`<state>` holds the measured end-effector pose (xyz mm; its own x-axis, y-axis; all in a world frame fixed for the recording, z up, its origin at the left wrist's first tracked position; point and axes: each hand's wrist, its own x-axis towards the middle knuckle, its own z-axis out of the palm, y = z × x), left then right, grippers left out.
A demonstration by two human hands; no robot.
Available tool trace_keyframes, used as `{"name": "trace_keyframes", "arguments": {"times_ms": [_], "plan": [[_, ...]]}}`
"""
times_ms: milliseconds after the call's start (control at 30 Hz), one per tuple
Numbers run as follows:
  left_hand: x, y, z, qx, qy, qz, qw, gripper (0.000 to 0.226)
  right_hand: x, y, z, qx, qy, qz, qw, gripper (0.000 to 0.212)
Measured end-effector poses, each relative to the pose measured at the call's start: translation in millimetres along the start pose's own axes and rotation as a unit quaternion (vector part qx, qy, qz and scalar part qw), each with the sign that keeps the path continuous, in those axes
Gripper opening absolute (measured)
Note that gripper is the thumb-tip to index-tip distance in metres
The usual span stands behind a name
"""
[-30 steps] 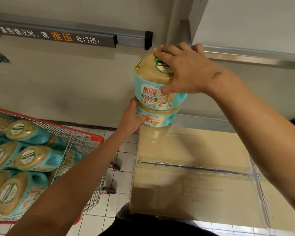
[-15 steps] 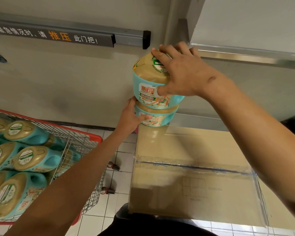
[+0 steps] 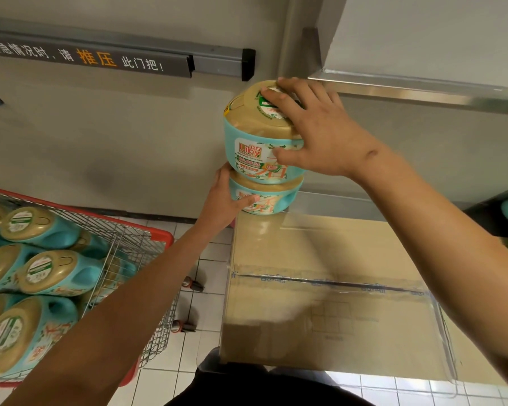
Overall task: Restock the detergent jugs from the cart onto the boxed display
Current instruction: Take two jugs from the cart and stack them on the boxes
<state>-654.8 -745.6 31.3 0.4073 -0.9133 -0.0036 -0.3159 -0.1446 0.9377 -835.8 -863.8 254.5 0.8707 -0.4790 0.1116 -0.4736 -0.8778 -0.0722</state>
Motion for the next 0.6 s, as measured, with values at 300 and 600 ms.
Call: {"name": "trace_keyframes", "arguments": {"times_ms": [300,600], "plan": [[5,-10,-9,-0.06,-0.033,-0.027,0.997,0.123,-34,11,28,0.091,0.114,0.036,0.989,0.096],[2,-11,-14,-0.086,-0.034,-0.05,0.994,0.093,-65,22,79,0.276,0.159,0.12,0.94,0.107]]}}
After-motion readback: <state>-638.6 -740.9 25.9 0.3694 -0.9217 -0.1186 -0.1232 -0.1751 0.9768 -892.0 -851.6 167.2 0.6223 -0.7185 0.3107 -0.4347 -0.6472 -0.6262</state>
